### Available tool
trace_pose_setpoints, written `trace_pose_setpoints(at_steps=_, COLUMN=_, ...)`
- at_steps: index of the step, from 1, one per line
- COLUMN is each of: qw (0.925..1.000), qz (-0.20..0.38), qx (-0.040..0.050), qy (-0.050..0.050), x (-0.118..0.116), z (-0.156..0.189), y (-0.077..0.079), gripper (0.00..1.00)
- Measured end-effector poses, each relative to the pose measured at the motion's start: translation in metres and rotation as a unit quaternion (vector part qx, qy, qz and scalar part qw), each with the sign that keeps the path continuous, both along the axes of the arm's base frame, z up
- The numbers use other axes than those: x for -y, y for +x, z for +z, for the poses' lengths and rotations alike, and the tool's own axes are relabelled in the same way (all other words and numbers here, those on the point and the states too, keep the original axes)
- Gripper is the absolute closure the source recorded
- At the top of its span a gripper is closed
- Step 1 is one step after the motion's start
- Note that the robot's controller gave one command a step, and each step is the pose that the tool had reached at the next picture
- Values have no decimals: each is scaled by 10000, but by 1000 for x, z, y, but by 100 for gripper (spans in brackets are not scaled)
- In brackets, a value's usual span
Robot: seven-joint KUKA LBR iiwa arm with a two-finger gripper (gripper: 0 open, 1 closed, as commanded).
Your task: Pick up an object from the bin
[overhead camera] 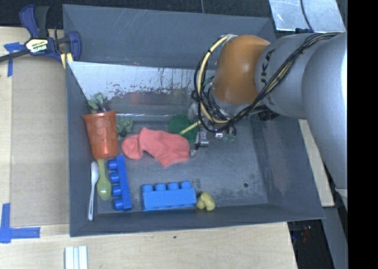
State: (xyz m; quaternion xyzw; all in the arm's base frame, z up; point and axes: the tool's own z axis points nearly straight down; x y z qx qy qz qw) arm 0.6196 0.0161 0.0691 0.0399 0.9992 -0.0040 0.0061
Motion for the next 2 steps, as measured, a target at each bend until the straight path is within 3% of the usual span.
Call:
trace_pose_setpoints(at_steps=1, qw=9914, qz=1309, qx=80, qy=24, x=-106, z=7, y=-10, gripper=100)
trace_pose_setpoints(at_steps=2, qw=9914, qz=1309, qx=81, qy=22, x=-106, z=7, y=-10, gripper=100)
